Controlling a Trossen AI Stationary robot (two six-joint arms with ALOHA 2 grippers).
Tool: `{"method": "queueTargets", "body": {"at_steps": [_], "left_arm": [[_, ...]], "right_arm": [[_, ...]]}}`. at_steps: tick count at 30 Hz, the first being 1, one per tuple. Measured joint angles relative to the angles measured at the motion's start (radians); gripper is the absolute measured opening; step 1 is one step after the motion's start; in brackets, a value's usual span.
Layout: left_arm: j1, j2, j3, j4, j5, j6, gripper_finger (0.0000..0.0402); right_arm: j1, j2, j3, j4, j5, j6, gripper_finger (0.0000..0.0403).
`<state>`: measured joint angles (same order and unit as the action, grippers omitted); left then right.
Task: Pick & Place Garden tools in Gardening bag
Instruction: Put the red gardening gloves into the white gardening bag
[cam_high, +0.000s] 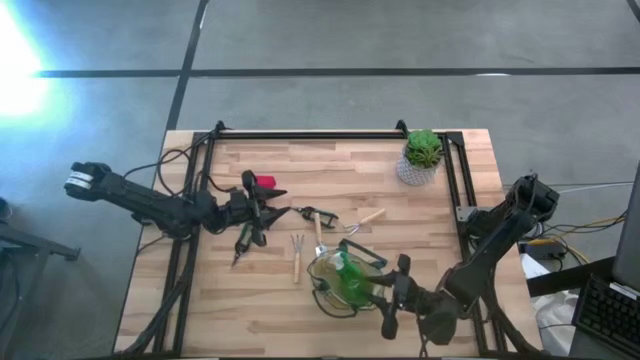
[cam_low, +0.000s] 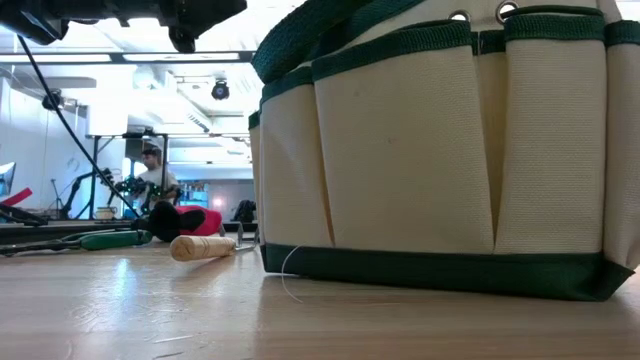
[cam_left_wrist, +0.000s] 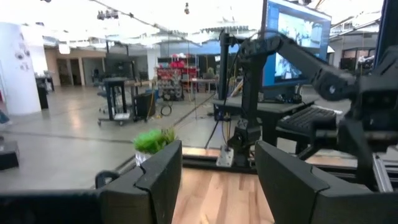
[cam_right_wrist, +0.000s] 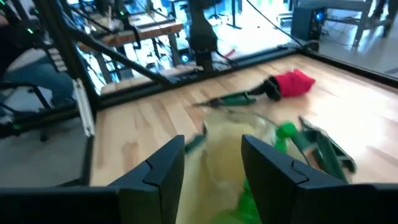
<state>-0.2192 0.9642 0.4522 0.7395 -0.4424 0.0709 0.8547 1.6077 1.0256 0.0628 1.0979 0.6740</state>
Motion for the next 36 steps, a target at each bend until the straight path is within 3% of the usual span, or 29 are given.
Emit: {"method": "queueTargets", "body": {"at_steps": [3,6,16,26,31,36], "left_arm": [[0.001,0.0,0.0,-0.011,0.004,-0.025,0.0204],[0.001,0.0,0.0,-0.015,0.006,-0.026,0.0204],[0.001,-0.001,0.007,-0.027,0.009,-0.028,0.0204],[0.001,-0.002,0.007,-0.037,0.009,-0.027,0.0204],[0.001,-0.004,0.009,-0.078,0.008,-0.032,0.0204],[0.004,-0.051,0.096,-0.403,0.007,-0.103,0.0204]], "right_arm": [[-0.007,-0.012,0.042,-0.011,-0.014,-0.001,0.0157],[-0.029,-0.022,0.096,-0.071,-0.104,0.001,0.0155],[-0.199,-0.028,0.379,-0.67,-0.468,0.125,0.0141],[-0.378,-0.027,0.517,-0.794,-0.9,-0.001,0.0147],[-0.449,-0.027,0.509,-0.861,-0.973,-0.001,0.0147],[-0.457,-0.026,0.508,-0.848,-0.976,-0.052,0.0139]]}}
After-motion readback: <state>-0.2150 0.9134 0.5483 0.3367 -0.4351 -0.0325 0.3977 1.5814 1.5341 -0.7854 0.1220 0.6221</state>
